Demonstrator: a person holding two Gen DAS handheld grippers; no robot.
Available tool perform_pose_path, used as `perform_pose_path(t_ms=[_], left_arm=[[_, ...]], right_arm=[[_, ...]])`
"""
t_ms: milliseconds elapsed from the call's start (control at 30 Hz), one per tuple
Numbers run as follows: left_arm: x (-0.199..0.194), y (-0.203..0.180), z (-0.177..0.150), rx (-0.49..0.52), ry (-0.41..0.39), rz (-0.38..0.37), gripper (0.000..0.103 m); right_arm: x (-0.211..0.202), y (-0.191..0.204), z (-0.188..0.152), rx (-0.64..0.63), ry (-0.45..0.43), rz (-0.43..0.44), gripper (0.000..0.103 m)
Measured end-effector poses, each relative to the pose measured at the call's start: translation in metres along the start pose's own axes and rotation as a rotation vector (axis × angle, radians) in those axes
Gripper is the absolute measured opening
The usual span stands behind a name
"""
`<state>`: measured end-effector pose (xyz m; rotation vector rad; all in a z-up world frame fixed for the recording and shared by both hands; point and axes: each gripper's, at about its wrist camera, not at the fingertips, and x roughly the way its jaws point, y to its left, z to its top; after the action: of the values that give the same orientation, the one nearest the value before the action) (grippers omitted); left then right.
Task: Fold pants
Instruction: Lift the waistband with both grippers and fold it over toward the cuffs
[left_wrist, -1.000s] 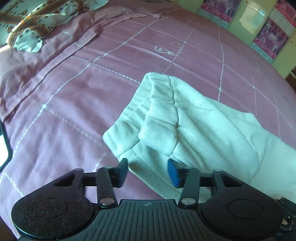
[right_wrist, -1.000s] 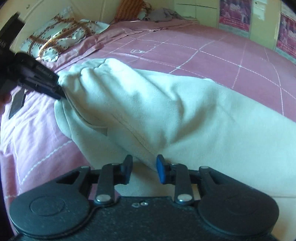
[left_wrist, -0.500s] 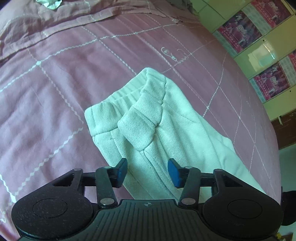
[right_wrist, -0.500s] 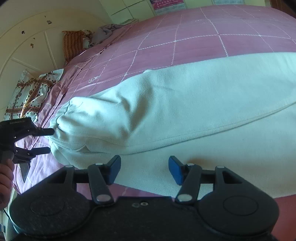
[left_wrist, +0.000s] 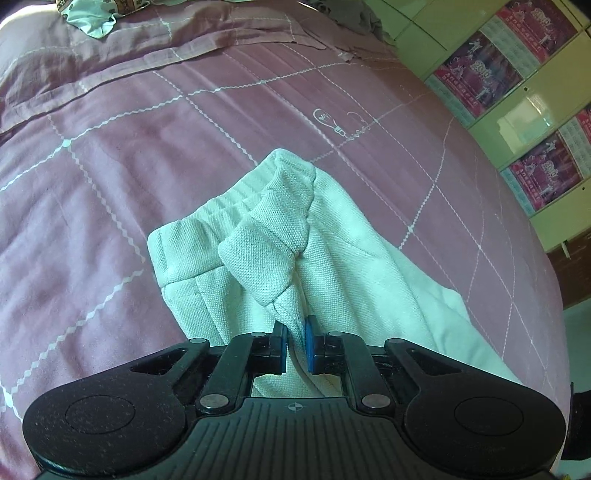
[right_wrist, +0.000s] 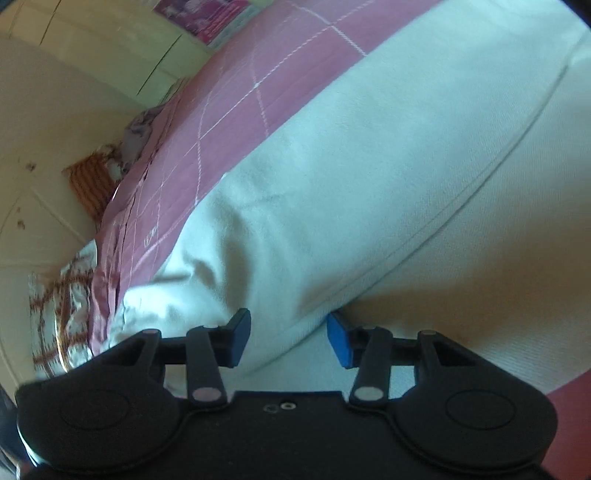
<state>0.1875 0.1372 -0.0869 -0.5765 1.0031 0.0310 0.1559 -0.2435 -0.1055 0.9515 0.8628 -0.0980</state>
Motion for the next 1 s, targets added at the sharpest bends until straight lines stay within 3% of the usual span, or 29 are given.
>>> perform_pose_path(t_ms=[100,233,333,433,500,567,700,867,1000], left_arm=[[-0.004,0.003,0.007,0.016,-0.004,-0.004,0.010],[-0.029,0.009,0.026,0.054,-0.070,-0.025,0.010],[-0.038,0.023,0.030,0.076,-0.073,-0.020,0.010],[-0.014,0.042,0.012,0.091,-0.010,0.054,0.010],[0.003,0.050,0.002,0.090,0.025,0.076,0.010],[0.004,0.049,-0.004,0.101,0.007,0.085,0.010],[-0.009,0.046,0.004,0.087,-0.024,0.071,0.010],[-0.004,0.044,0.006,0.090,-0.024,0.099,0.010],[-0.031,0.042,0.012,0.068,-0.117,0.044,0.010]], right_arm=[[0.010,-0.007,0.003,0.091,-0.023,-0.012,0.007],[-0.025,0.033,-0.012,-0.110,-0.072,0.046,0.007],[-0.043,0.052,-0.022,-0.186,-0.049,0.111,0.006],[-0.028,0.051,-0.040,-0.293,0.007,0.023,0.006],[-0.009,0.041,-0.052,-0.295,0.060,-0.048,0.006],[-0.001,0.037,-0.058,-0.322,0.073,-0.077,0.007],[-0.014,0.044,-0.053,-0.302,0.059,-0.041,0.017],[-0.005,0.042,-0.058,-0.305,0.078,-0.049,0.011],[-0.024,0.069,-0.062,-0.354,0.031,0.042,0.009]])
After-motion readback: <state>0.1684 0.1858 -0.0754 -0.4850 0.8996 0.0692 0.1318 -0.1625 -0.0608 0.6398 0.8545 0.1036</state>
